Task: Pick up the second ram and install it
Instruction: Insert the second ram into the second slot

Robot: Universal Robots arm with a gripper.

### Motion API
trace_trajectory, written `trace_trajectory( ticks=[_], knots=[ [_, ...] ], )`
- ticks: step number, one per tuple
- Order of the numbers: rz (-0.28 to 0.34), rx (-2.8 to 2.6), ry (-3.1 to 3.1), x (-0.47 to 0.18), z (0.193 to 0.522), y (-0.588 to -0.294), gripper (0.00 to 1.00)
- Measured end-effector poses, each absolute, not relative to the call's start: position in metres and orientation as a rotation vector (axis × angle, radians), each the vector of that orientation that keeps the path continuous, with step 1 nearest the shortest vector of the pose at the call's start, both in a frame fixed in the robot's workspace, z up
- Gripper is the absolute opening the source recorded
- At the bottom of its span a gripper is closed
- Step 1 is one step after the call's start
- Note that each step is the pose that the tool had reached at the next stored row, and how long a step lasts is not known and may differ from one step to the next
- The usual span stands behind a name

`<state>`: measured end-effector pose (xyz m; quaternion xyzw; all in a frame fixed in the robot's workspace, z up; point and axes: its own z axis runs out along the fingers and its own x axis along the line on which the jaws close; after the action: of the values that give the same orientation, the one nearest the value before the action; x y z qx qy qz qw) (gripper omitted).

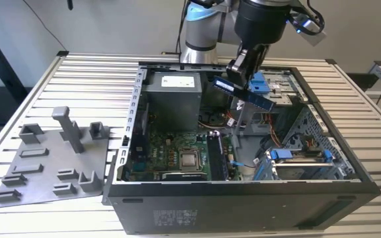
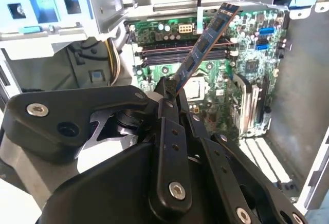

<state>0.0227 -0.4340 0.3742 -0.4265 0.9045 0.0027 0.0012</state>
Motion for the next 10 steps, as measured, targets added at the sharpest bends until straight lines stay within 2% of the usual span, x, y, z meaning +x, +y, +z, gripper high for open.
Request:
trace_trajectory(
  ticks=[10],
  knots=[
    [0.008,-1.077,2.948,0.0227,0.3729,-0.4340,0.15]
  ],
)
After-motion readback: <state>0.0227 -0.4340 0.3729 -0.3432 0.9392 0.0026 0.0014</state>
